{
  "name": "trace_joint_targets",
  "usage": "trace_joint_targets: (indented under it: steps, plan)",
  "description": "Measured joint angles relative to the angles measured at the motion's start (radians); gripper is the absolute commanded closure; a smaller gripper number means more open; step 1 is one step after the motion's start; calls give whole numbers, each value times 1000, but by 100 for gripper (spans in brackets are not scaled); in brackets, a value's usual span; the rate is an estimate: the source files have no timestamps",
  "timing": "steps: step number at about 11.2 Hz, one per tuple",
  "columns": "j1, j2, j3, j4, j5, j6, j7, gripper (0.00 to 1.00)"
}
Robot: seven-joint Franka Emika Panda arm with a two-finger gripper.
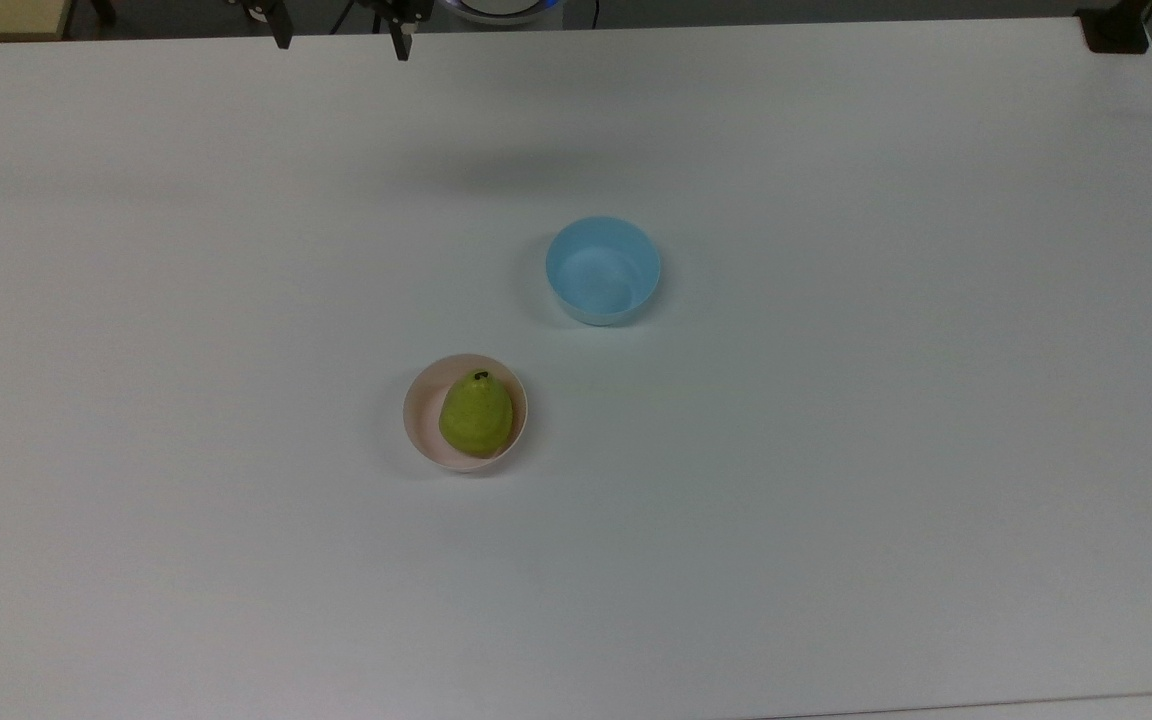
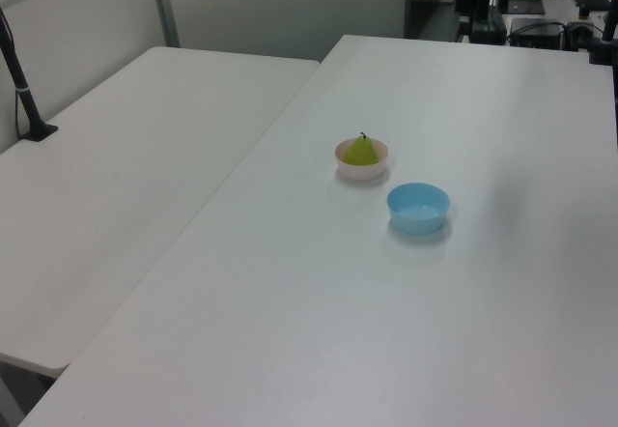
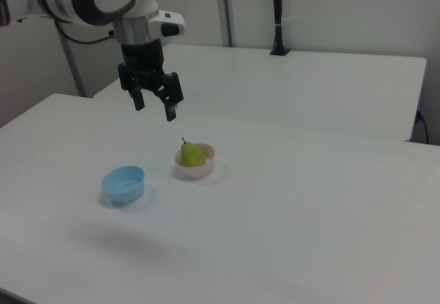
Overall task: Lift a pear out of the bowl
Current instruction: 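Move the open gripper over the green pear in the pink bowl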
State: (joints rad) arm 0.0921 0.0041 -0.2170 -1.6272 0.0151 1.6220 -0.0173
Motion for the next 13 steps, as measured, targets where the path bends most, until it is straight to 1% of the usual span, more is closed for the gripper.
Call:
trace_joint_targets:
  steps: [8,9,10,13]
  plan:
    - [31,55,0,0,-1,-3,-2,0]
    - [36,59,-6,1,-1,-3,-2,0]
    - [52,66,-23,4,-1,-3,-2,0]
    - [92,127,-77,67,2,15,-2,0]
